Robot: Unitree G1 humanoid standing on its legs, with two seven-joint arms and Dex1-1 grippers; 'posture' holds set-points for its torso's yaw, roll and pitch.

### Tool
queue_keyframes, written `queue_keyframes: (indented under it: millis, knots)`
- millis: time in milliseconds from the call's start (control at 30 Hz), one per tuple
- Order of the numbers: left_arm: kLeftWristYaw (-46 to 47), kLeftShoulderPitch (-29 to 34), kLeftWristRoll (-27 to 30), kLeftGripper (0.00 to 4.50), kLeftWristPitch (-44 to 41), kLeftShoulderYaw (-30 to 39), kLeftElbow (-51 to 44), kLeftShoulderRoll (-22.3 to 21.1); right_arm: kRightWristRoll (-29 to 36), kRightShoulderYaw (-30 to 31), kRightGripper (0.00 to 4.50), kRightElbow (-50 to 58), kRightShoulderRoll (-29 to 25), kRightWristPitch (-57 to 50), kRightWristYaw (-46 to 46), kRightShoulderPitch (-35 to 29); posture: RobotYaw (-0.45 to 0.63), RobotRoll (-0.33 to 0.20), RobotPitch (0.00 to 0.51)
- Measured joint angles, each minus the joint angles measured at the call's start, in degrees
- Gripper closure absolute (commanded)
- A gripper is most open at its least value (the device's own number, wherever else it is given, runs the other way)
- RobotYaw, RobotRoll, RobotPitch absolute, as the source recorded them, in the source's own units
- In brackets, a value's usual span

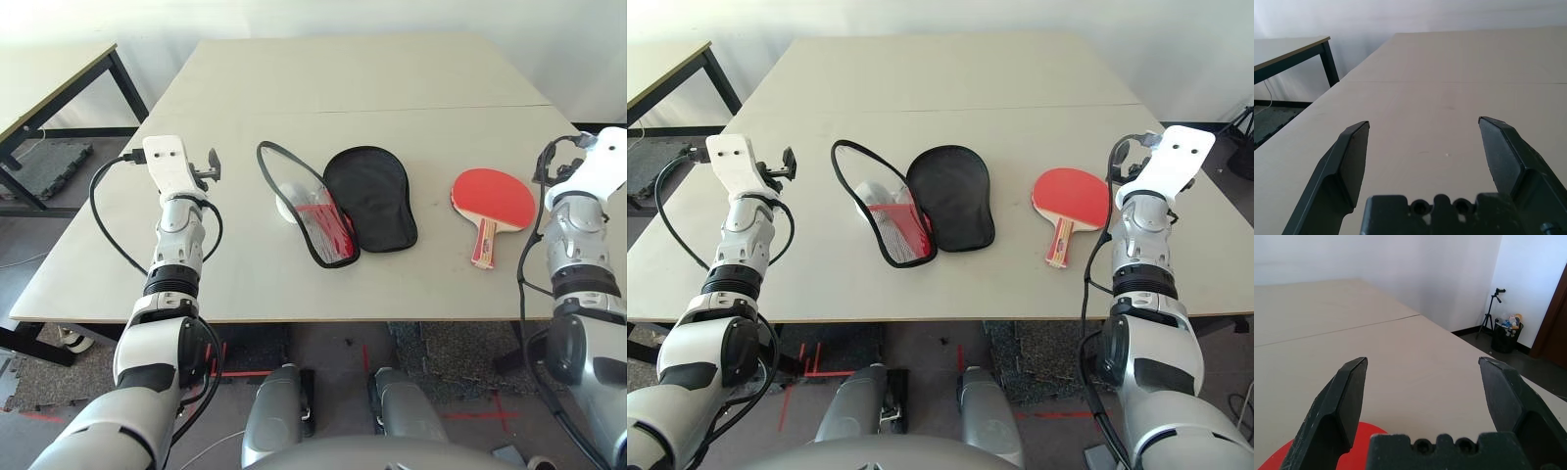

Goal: Store the ping-pong paddle in its case and zip it.

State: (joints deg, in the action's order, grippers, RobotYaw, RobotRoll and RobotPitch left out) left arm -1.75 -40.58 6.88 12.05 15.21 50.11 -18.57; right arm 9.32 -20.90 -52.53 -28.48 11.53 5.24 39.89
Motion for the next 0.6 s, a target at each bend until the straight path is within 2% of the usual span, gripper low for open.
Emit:
queue_keyframes:
  millis: [200, 367, 600]
  knots:
    - [-0.4, 0.0, 0.0, 0.00, 0.0, -0.1, -0.2, 0.0, 0.0, 0.0, 0.01, 0.2, 0.0, -1.1, 0.1, 0.0, 0.00, 0.000, 0.047]
    - [-4.1, -0.7, 0.2, 0.00, -0.2, -0.6, -1.9, -1.6, 0.3, 0.2, 0.01, 7.1, 0.9, -9.6, 1.2, -0.5, -0.01, 0.000, 0.057]
    - [-21.5, -6.6, 2.4, 0.00, -5.2, -2.9, -6.3, -8.1, 5.1, 1.1, 0.01, 34.7, 1.6, -44.3, 0.6, -4.2, -0.02, 0.000, 0.074]
